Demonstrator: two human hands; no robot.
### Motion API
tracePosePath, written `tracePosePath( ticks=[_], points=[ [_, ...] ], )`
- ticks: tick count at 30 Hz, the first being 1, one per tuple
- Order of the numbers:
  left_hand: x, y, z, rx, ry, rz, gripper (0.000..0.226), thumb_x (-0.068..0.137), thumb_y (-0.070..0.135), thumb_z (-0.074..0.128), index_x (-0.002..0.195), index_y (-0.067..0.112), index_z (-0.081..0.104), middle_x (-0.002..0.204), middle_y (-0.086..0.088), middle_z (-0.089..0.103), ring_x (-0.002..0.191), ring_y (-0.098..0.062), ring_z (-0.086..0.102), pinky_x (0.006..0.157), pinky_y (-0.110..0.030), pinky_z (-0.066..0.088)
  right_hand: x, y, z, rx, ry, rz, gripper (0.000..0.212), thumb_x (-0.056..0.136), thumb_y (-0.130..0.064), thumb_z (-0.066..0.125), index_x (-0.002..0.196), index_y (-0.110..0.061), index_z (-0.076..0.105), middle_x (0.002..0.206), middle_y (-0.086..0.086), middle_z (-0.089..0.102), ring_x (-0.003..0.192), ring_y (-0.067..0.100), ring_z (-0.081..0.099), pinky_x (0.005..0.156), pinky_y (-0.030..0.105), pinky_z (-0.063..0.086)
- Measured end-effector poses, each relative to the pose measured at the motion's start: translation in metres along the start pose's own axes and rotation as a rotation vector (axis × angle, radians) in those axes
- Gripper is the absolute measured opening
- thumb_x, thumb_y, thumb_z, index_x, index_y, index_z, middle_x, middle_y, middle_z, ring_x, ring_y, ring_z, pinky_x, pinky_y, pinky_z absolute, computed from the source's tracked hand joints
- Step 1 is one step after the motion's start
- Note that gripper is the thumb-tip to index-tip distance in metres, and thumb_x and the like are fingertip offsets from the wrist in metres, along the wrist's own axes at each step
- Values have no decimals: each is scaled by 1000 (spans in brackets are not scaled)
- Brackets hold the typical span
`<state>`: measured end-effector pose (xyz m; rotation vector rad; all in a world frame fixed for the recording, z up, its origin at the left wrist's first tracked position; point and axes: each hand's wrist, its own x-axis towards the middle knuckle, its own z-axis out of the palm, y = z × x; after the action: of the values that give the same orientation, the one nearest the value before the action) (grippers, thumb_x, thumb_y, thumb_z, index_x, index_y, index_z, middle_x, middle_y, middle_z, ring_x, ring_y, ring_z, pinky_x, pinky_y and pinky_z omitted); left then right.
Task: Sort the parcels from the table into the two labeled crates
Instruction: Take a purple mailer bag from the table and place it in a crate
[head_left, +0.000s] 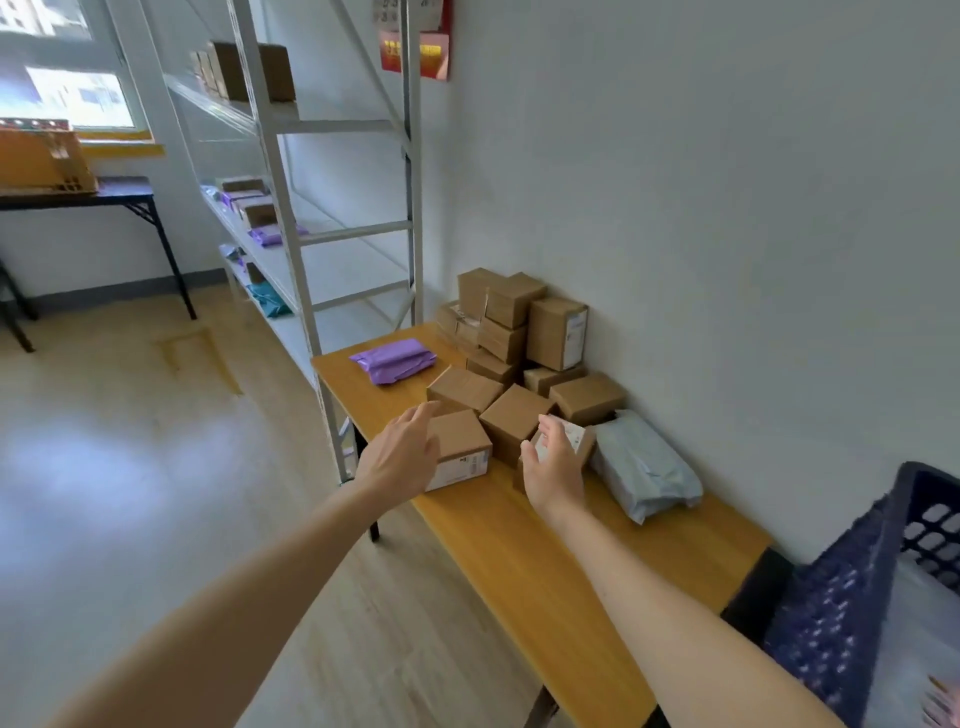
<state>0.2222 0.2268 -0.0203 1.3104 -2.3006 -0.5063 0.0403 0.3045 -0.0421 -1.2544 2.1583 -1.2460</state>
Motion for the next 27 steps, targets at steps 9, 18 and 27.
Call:
tracePosePath(
  ticks=[9, 18, 27],
  points=[
    [109, -111, -6, 38, -80, -85, 48, 99, 21, 45, 146, 24, 35, 147, -3, 43, 119, -26, 53, 93, -44, 49, 121, -14, 106, 59, -135, 29, 45, 102, -24, 45, 146, -19, 34, 149, 5, 41, 136, 21, 41, 100, 30, 41],
    [201, -193, 9, 66, -178, -102, 47, 100, 20, 44, 145, 24, 35, 147, -2, 44, 125, -25, 49, 94, -45, 49, 215, -21, 185, 96, -136, 148, 44, 101, -19, 46, 143, -17, 34, 146, 7, 42, 130, 20, 45, 92, 27, 43],
    [273, -276, 24, 19, -251, -120, 54, 98, 17, 47, 148, 25, 28, 144, -10, 45, 123, -31, 50, 93, -50, 50, 254, -14, 271, 41, -170, 215, 40, 100, -14, 46, 140, -14, 37, 143, 7, 43, 126, 20, 48, 94, 30, 45]
  ],
)
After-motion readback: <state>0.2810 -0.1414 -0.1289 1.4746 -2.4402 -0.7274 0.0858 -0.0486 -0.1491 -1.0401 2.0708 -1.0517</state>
